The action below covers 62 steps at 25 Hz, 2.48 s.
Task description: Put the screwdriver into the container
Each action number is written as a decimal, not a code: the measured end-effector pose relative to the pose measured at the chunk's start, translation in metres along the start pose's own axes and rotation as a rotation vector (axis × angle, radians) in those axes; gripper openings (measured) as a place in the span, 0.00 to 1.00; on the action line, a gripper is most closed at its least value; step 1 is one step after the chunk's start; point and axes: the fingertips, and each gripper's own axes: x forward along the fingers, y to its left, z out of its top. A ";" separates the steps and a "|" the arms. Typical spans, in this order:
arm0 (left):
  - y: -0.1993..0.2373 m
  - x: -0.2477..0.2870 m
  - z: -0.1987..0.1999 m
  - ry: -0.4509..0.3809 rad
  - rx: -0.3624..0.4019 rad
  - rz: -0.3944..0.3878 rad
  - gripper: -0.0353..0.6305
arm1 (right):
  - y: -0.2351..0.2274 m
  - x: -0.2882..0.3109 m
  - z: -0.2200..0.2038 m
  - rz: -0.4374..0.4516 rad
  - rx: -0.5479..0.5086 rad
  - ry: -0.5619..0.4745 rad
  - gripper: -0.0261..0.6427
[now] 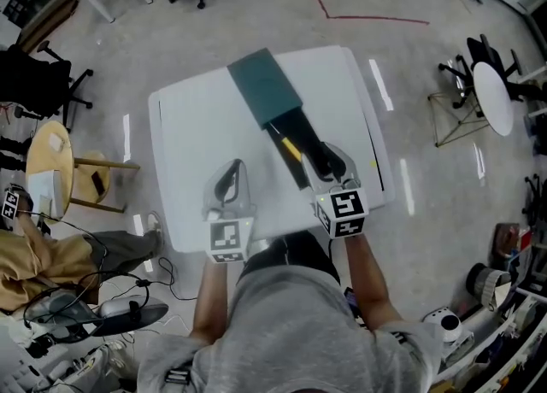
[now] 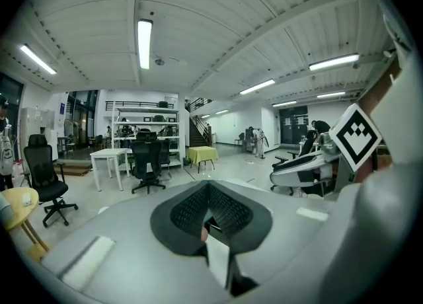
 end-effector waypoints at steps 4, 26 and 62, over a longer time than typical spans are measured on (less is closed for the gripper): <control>-0.009 -0.018 0.011 -0.032 0.016 -0.012 0.07 | 0.008 -0.029 0.010 -0.019 -0.015 -0.055 0.27; -0.041 -0.076 -0.005 -0.061 0.034 -0.074 0.07 | 0.045 -0.109 -0.014 -0.107 -0.032 -0.160 0.06; -0.050 -0.097 -0.029 -0.010 0.015 -0.063 0.07 | 0.061 -0.122 -0.049 -0.059 -0.011 -0.091 0.04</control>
